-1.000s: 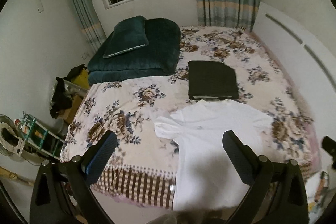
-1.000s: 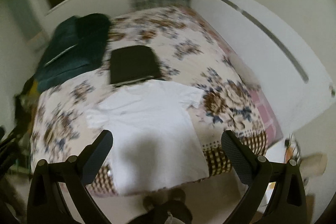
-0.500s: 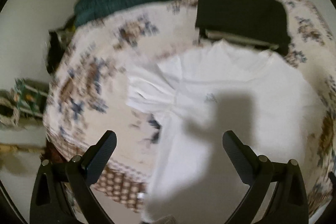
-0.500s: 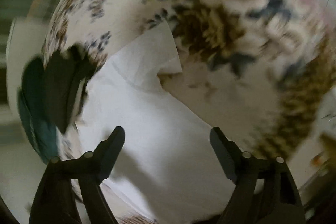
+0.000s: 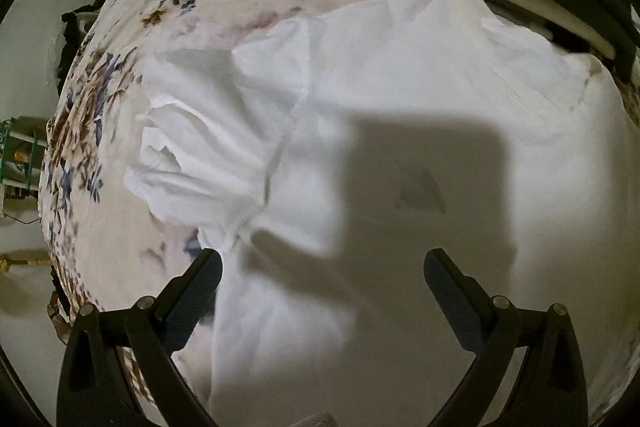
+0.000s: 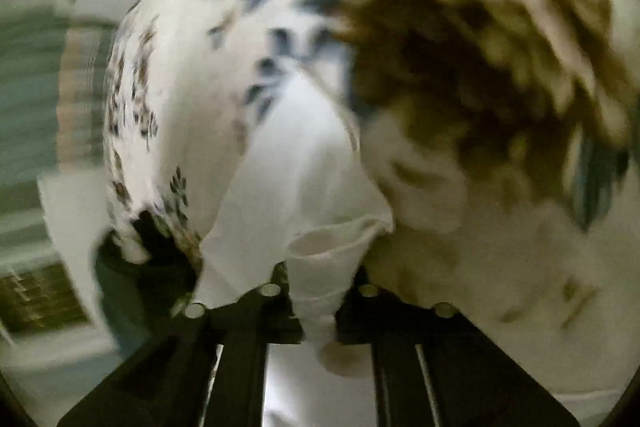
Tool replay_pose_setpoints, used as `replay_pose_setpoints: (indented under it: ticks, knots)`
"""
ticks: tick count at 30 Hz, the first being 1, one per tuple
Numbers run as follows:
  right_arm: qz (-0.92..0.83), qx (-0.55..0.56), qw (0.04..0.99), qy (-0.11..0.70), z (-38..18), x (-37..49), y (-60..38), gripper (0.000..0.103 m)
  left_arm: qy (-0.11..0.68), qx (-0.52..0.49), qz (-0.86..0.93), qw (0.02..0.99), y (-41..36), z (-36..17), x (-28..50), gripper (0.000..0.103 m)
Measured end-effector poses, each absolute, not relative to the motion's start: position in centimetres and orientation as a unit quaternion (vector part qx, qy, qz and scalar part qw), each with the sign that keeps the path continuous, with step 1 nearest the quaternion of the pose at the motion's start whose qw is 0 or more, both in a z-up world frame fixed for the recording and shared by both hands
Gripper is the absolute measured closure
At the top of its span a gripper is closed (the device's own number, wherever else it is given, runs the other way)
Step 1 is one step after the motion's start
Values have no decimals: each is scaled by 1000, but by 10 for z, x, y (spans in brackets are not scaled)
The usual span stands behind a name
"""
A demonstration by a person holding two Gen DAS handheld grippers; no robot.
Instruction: Fold small clothes
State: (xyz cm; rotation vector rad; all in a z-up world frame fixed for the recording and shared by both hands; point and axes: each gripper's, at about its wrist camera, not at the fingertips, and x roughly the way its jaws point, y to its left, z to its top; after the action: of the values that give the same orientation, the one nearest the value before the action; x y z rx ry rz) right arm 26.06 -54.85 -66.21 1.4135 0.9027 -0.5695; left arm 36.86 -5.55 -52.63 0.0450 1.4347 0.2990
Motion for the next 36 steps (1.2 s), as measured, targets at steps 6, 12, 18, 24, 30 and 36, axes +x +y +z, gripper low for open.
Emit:
replay_pose_setpoints:
  ticks: [6, 12, 18, 24, 30, 36]
  knots:
    - [-175, 267, 809, 494, -583, 351, -443, 98, 628, 26, 154, 762, -26, -519, 373, 0]
    - [-27, -47, 813, 579, -618, 378, -285, 97, 616, 38, 179, 766, 15, -518, 356, 0]
    - [16, 99, 764, 637, -631, 359, -298, 47, 628, 12, 196, 753, 65, -521, 332, 0]
    - [-40, 257, 756, 600, -606, 338, -360, 38, 637, -96, 162, 748, 115, -526, 324, 0]
    - [-79, 285, 732, 613, -626, 340, -355, 38, 616, -334, 114, 704, 162, -554, 326, 1]
    - [-111, 289, 723, 617, -646, 341, -340, 38, 557, -458, 100, 685, 170, -578, 351, 79]
